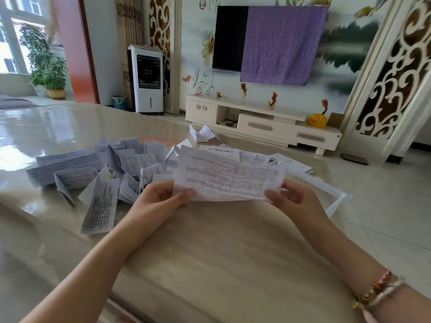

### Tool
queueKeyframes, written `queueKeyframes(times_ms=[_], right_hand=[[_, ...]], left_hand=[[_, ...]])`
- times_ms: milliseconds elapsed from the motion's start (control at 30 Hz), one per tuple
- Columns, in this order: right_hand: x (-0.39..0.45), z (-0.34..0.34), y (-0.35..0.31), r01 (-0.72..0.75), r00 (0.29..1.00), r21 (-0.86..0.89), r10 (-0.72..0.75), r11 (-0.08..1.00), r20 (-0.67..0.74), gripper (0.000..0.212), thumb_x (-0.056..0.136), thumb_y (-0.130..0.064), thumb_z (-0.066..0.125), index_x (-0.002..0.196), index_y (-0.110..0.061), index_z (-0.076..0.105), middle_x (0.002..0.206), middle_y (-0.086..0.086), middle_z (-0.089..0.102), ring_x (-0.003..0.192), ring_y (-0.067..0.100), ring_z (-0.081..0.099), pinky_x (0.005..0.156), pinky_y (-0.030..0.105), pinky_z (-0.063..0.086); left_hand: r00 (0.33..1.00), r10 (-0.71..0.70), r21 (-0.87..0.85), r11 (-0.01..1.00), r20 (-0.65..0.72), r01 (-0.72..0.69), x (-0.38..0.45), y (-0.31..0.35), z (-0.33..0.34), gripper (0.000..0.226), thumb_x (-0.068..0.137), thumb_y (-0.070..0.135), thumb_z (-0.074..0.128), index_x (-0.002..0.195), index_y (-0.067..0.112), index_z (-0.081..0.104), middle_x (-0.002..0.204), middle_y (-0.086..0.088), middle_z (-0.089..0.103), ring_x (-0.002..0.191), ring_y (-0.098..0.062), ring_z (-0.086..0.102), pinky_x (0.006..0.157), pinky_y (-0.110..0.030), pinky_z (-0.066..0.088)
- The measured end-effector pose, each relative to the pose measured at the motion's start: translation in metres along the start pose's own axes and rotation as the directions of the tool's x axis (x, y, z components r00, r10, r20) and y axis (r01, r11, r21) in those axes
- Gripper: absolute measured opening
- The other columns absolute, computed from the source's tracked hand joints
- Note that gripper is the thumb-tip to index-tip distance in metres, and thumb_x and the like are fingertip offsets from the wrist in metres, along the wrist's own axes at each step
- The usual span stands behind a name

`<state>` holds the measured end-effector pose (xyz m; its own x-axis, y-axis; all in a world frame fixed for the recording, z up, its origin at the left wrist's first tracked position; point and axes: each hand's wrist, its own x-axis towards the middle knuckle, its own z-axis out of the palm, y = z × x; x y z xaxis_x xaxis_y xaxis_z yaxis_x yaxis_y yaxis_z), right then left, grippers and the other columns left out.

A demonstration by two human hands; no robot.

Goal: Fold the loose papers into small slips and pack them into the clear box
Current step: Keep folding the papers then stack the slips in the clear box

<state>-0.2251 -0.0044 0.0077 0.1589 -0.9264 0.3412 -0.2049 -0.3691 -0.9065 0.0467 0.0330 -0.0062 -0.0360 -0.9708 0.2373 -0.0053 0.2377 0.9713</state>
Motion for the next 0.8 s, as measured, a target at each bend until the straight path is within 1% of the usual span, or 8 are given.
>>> queueKeyframes(times_ms=[133, 233, 333, 467, 567, 667, 733, 800], right_hand=[[0.005, 0.005, -0.001, -0.053, 0.998, 0.054, 0.055, 0.997, -0.031, 0.019, 0.091, -0.025, 0.057, 0.100, -0.014, 0.069, 0.095, -0.007, 0.075, 0.090, 0.007, 0.070, 0.081, 0.021, 0.056], [0.004, 0.008, -0.001, -0.069, 0.997, 0.028, 0.071, 0.997, -0.042, 0.017, 0.098, -0.023, 0.050, 0.102, -0.021, 0.066, 0.098, -0.009, 0.074, 0.089, 0.004, 0.069, 0.073, 0.018, 0.055], [0.002, 0.007, 0.003, -0.111, 0.994, -0.123, 0.112, 0.986, 0.007, 0.019, 0.099, -0.026, 0.049, 0.102, -0.022, 0.068, 0.096, -0.008, 0.074, 0.089, 0.005, 0.070, 0.078, 0.023, 0.055], [0.008, 0.007, 0.007, -0.216, 0.976, -0.391, 0.211, 0.895, -0.057, 0.023, 0.095, -0.028, 0.059, 0.084, -0.012, 0.069, 0.079, 0.001, 0.074, 0.077, 0.014, 0.070, 0.070, 0.028, 0.052], [0.014, 0.013, 0.009, -0.225, 0.969, -0.611, 0.242, 0.759, -0.057, 0.028, 0.091, -0.030, 0.063, 0.078, -0.005, 0.067, 0.071, 0.007, 0.067, 0.064, 0.016, 0.058, 0.057, 0.026, 0.039], [0.016, 0.017, 0.009, -0.208, 0.965, -0.734, 0.257, 0.646, -0.047, 0.030, 0.090, -0.031, 0.059, 0.080, -0.004, 0.062, 0.062, 0.000, 0.052, 0.057, 0.014, 0.046, 0.054, 0.029, 0.031], [0.015, 0.019, 0.005, -0.188, 0.965, -0.801, 0.257, 0.568, -0.044, 0.030, 0.091, -0.031, 0.055, 0.071, -0.009, 0.050, 0.059, -0.004, 0.043, 0.054, 0.013, 0.041, 0.051, 0.029, 0.027], [0.014, 0.020, 0.002, -0.163, 0.969, -0.860, 0.244, 0.484, -0.046, 0.032, 0.092, -0.031, 0.051, 0.067, -0.016, 0.036, 0.060, -0.005, 0.039, 0.054, 0.012, 0.037, 0.049, 0.028, 0.023]], left_hand=[[1.000, -0.016, -0.022, 1.000, 0.025, 0.017, -0.002, 0.003, 0.002, 0.028, 0.086, 0.024, 0.063, 0.109, 0.011, 0.071, 0.105, -0.002, 0.074, 0.099, -0.018, 0.070, 0.085, -0.024, 0.055], [0.999, 0.000, 0.095, 0.996, 0.038, -0.004, -0.001, 0.002, 0.005, 0.024, 0.084, 0.033, 0.070, 0.105, 0.022, 0.073, 0.102, 0.006, 0.074, 0.099, -0.016, 0.069, 0.085, -0.025, 0.052], [0.998, -0.032, 0.249, 0.968, 0.056, 0.017, 0.001, -0.001, 0.008, 0.015, 0.084, 0.030, 0.068, 0.097, 0.026, 0.074, 0.095, 0.017, 0.073, 0.091, -0.002, 0.069, 0.077, -0.013, 0.051], [0.991, -0.121, 0.378, 0.922, 0.065, 0.088, 0.006, -0.008, 0.003, 0.019, 0.086, 0.036, 0.066, 0.090, 0.021, 0.077, 0.091, 0.012, 0.075, 0.085, -0.008, 0.071, 0.080, -0.026, 0.056], [0.995, -0.094, 0.428, 0.898, -0.040, 0.102, 0.010, -0.012, 0.002, 0.024, 0.089, 0.035, 0.065, 0.075, 0.019, 0.076, 0.078, 0.008, 0.075, 0.070, -0.008, 0.069, 0.065, -0.024, 0.053], [0.994, 0.000, 0.524, 0.850, -0.110, 0.058, 0.012, -0.016, 0.005, 0.012, 0.088, 0.030, 0.067, 0.098, 0.025, 0.069, 0.085, 0.013, 0.074, 0.078, -0.001, 0.068, 0.074, -0.024, 0.053], [0.989, 0.029, 0.605, 0.793, -0.145, 0.065, 0.014, -0.020, 0.007, 0.036, 0.086, 0.030, 0.068, 0.117, 0.024, 0.053, 0.088, 0.011, 0.070, 0.078, -0.003, 0.064, 0.072, -0.018, 0.049], [0.983, 0.080, 0.674, 0.737, -0.165, 0.053, 0.015, -0.020, 0.009, 0.051, 0.087, 0.029, 0.066, 0.131, 0.026, 0.040, 0.074, 0.007, 0.060, 0.067, -0.005, 0.053, 0.058, -0.011, 0.037]])
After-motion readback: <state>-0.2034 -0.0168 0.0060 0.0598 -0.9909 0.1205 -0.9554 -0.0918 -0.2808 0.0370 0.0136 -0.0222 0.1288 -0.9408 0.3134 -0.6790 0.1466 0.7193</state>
